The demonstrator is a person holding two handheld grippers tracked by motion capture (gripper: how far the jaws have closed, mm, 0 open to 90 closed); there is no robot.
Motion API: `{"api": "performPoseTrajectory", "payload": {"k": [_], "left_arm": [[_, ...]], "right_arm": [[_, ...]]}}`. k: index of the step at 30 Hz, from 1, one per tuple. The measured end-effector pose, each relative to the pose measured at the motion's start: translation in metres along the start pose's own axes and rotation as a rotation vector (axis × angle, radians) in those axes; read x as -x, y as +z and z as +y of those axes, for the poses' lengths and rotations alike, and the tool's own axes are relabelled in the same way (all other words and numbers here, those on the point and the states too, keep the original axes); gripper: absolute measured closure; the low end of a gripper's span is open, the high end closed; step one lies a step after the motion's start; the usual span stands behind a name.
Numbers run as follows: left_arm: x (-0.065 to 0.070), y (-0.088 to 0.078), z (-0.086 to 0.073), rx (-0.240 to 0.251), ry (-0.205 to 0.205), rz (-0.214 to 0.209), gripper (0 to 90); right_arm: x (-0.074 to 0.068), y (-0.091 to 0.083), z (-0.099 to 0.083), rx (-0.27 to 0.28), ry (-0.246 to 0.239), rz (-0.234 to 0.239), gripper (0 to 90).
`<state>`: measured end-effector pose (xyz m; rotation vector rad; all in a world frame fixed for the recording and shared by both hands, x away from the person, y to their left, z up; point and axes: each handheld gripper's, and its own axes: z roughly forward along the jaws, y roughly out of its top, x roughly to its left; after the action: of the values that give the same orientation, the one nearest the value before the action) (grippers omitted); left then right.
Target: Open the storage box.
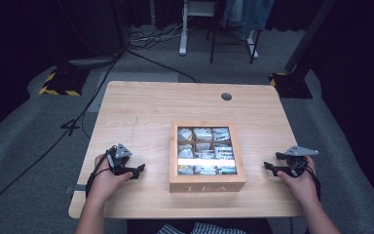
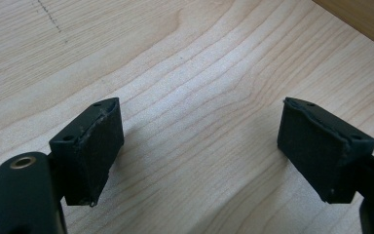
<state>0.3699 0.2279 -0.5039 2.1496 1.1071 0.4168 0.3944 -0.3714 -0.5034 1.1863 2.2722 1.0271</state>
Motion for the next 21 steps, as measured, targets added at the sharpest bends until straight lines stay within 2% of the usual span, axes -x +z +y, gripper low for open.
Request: {"api": "performPoseTrajectory", "payload": {"k": [21], "left_arm": [[0.0001, 0.0000, 0.0000, 0.000, 0.000, 0.000, 17.6]], "right_arm": [[-0.0005, -0.0001, -0.0003, -0.002, -0.001, 0.000, 26.4]]}}
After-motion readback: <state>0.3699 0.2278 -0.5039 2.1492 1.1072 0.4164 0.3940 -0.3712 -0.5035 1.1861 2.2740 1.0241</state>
